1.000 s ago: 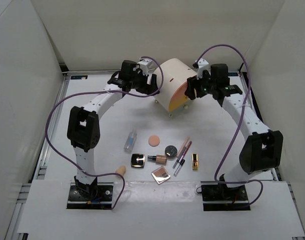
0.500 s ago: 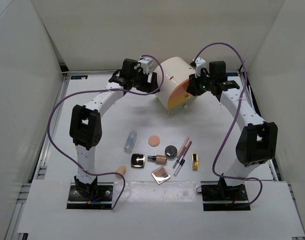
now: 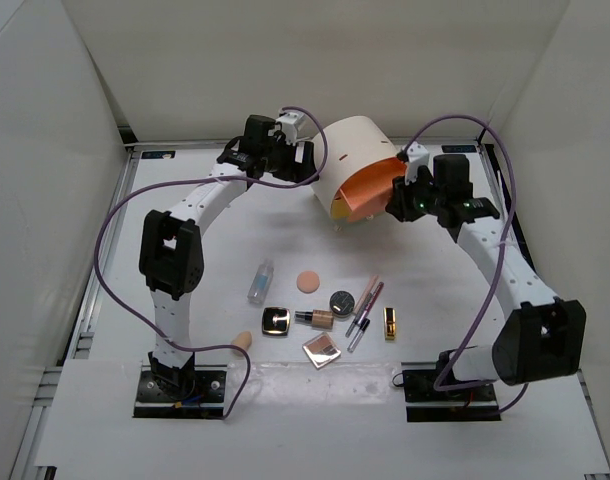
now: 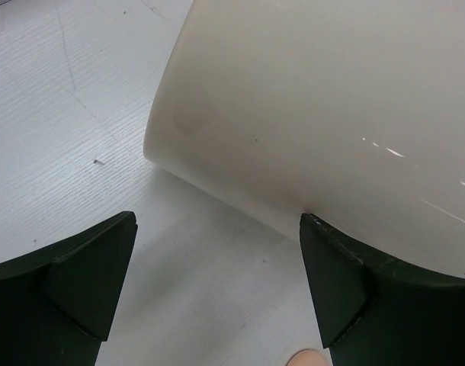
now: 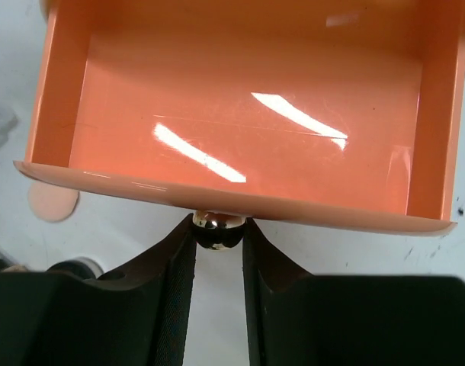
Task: Organize the makeup
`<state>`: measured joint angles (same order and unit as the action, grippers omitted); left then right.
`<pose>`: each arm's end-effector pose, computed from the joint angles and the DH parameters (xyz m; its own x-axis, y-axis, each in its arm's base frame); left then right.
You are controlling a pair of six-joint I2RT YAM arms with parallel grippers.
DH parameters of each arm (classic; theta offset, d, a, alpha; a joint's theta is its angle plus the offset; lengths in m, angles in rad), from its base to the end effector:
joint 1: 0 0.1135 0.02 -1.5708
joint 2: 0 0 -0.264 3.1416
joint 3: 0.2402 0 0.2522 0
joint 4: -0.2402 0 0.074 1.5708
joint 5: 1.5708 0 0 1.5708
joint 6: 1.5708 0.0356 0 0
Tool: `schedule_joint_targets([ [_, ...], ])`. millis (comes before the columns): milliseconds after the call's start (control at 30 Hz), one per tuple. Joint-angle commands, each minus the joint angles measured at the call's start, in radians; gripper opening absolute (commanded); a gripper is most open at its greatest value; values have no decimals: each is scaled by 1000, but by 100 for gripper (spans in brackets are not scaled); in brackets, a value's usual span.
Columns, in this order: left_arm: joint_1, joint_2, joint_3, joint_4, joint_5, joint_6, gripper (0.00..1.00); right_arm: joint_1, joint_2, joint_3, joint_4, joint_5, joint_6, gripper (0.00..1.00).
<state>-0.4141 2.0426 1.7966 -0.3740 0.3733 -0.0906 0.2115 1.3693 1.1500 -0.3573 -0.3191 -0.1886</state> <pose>0.4336 -0.2048 0.2849 -0.5882 0.1665 -0.7914 0.5956 0.7511 -0.2847 0.3004 0.0759 0.3187 -0.4380 -0.2761 -0.8555 -0.5483 0.8362 0.0108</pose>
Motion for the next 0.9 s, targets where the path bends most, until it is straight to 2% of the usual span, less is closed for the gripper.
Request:
schedule_joint_targets([
  [0, -2, -12, 35, 0, -5, -3, 98, 9, -62, -39, -54, 37, 52, 21],
  [233, -5, -24, 20, -9, -8, -3, 98, 9, -105, -64, -94, 18, 83, 32],
  [333, -5, -36, 20, -13, -19, -6, 98, 9, -108, -55, -115, 26, 101, 52],
  [367, -5, -39, 17, -19, -30, -6, 98, 9, -111, -52, -121, 26, 119, 64],
  [400, -3, -42, 17, -25, -42, -5, 98, 9, -118, -49, -127, 35, 127, 70],
  [467, -2, -61, 14, -43, -63, -8, 98, 12, -130, -42, -158, 41, 150, 78],
  [600, -5, -140, -60, -62, -143, -15, 98, 34, -197, -76, -226, 43, 225, 87],
  [733, -5, -284, -256, -31, -232, -57, 98, 71, -289, -154, -281, 122, 325, 88],
  [833, -3, -425, -377, -10, -287, -142, 98, 110, -320, -214, -348, 219, 434, 79],
  [867, -5, -499, -464, -6, -293, -168, 98, 123, -326, -232, -367, 242, 464, 74],
])
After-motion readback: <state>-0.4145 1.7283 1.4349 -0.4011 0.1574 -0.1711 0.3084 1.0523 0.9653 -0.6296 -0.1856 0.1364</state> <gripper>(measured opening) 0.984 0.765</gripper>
